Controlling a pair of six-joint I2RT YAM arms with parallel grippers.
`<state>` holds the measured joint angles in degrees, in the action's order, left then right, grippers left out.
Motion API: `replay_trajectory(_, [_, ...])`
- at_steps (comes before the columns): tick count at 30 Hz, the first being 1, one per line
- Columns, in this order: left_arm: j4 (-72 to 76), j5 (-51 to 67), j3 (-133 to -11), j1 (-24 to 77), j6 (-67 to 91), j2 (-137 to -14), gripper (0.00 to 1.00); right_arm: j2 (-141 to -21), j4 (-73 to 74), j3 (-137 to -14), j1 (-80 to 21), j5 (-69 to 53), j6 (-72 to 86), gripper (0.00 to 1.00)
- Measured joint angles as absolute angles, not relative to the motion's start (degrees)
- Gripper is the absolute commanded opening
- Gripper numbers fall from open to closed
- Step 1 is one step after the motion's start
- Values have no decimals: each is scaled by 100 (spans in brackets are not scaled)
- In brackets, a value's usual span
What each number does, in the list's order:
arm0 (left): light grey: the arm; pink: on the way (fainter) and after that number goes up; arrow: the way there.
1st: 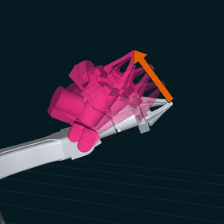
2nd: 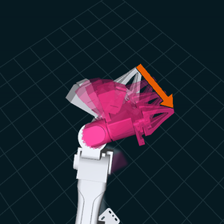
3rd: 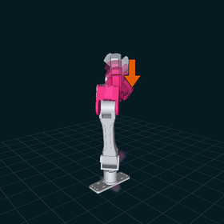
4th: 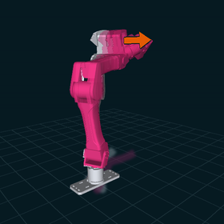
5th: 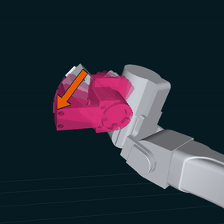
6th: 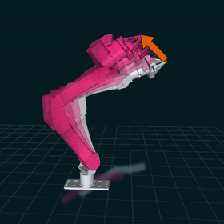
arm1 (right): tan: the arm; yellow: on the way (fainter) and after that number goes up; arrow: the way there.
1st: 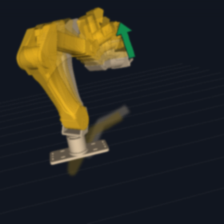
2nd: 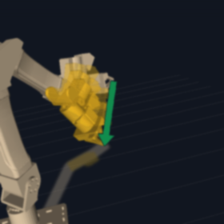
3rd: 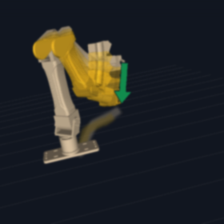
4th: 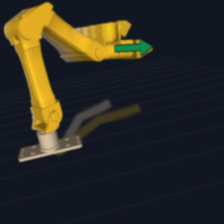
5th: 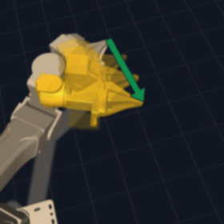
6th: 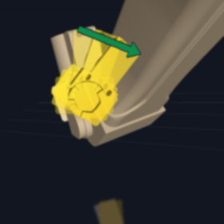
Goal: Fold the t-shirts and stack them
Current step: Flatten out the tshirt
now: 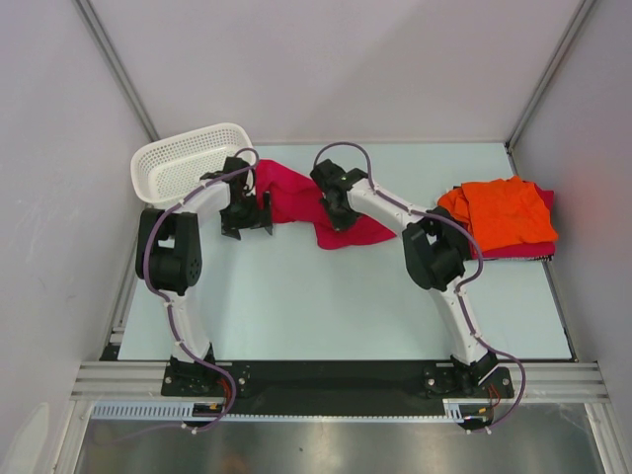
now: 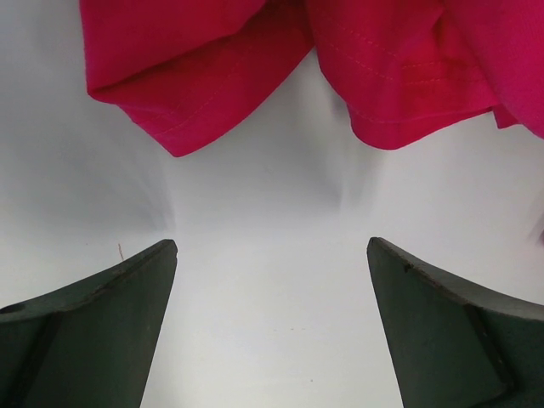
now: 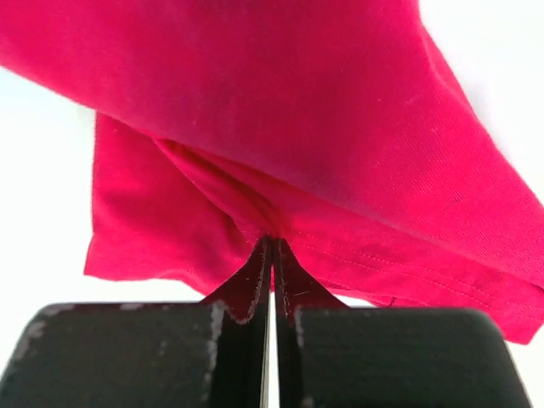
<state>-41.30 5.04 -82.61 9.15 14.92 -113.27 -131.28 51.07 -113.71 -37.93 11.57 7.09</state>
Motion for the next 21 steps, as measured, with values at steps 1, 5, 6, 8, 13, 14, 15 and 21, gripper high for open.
replay_trajectory(1, [-4130, 489, -8261, 915, 1492, -11327, 99, -13146, 5107, -11371, -3789, 1157, 711, 0])
replay_trajectory(5, [-4128, 423, -8261, 915, 1494, -11327, 100, -13163, 5109, -11371, -3789, 1157, 746, 0])
replay_trajectory(6, [-4125, 408, -8261, 917, 1494, -11327, 100, -13161, 5107, -11373, -3789, 1157, 749, 0])
replay_trajectory(8, [-4112, 399, -8261, 917, 1496, -11325, 100, -13161, 5109, -11373, -3789, 1162, 753, 0])
replay_trajectory(13, [-3942, 405, -8261, 921, 1516, -11187, 99, -12886, 5054, -11369, -3795, 1323, 746, 0])
replay_trajectory(14, [-3876, 416, -8259, 921, 1538, -11120, 100, -12748, 5026, -11367, -3798, 1389, 742, 0])
replay_trajectory(15, [-3789, 423, -8254, 923, 1553, -11037, 100, -12580, 4978, -11367, -3802, 1463, 735, 0])
replay_trajectory(21, [-3249, 464, -8241, 937, 1758, -10600, 100, -11203, 4252, -11218, -3844, 2189, 587, 0])
